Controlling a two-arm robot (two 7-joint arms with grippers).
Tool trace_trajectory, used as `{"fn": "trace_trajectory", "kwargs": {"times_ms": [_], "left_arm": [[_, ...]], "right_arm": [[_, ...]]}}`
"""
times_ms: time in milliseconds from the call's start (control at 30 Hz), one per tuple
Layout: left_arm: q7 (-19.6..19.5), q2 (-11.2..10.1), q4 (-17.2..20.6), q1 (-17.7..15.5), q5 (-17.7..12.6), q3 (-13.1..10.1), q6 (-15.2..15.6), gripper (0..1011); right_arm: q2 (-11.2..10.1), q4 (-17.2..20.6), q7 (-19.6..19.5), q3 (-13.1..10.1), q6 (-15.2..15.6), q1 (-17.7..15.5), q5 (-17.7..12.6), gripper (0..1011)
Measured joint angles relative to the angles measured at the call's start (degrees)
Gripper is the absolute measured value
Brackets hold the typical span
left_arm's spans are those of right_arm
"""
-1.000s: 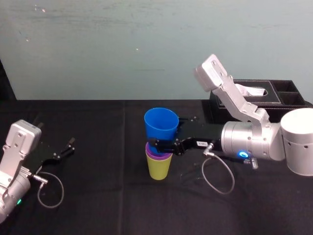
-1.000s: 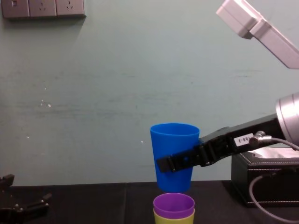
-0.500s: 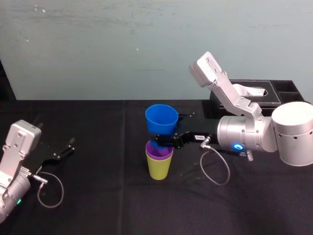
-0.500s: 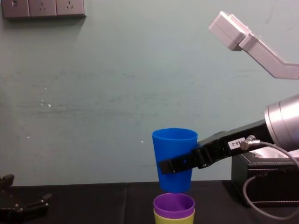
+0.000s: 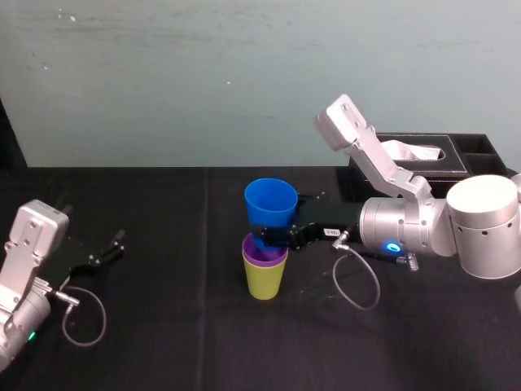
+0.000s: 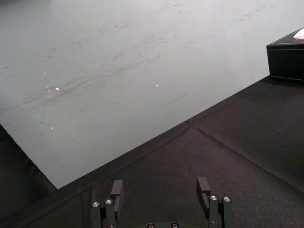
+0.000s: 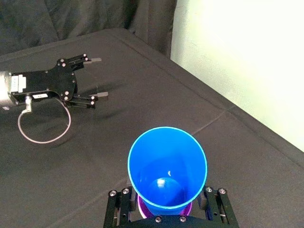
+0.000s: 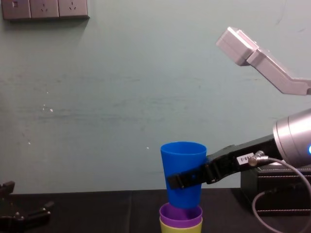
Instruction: Stack the three plastic cups sequentially using one hand.
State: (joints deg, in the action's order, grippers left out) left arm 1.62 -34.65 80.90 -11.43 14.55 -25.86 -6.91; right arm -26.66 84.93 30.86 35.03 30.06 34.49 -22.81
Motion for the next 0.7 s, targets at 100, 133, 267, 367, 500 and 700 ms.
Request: {"fn": "trace_trajectory", "kwargs": {"times_ms": [100, 133, 267, 367, 500, 700], "left_arm": [[0.00, 0.00, 0.00, 0.00, 0.00, 0.00, 0.00, 1000], [0.00, 0.00, 0.00, 0.00, 0.00, 0.00, 0.00, 1000], [0.00, 0.00, 0.00, 0.00, 0.00, 0.00, 0.00, 1000], [0.00, 0.00, 0.00, 0.00, 0.00, 0.00, 0.00, 1000], [0.00, 0.00, 0.00, 0.00, 0.00, 0.00, 0.00, 1000], [0.00, 0.00, 0.00, 0.00, 0.00, 0.00, 0.00, 1000]], "right_arm": [[0.04, -0.45, -0.08, 0.29, -0.18, 0.18, -0.02, 707], [0.06, -0.69, -0.11, 0.40, -0.26, 0.26, -0.03, 707], [0.10, -1.17, -0.15, 0.67, -0.43, 0.41, -0.07, 707], [0.20, -1.58, -0.15, 0.89, -0.58, 0.57, -0.07, 707], [0.26, -1.85, -0.16, 1.06, -0.69, 0.66, -0.07, 707], [0.36, -2.13, -0.21, 1.28, -0.79, 0.71, -0.09, 707]]}}
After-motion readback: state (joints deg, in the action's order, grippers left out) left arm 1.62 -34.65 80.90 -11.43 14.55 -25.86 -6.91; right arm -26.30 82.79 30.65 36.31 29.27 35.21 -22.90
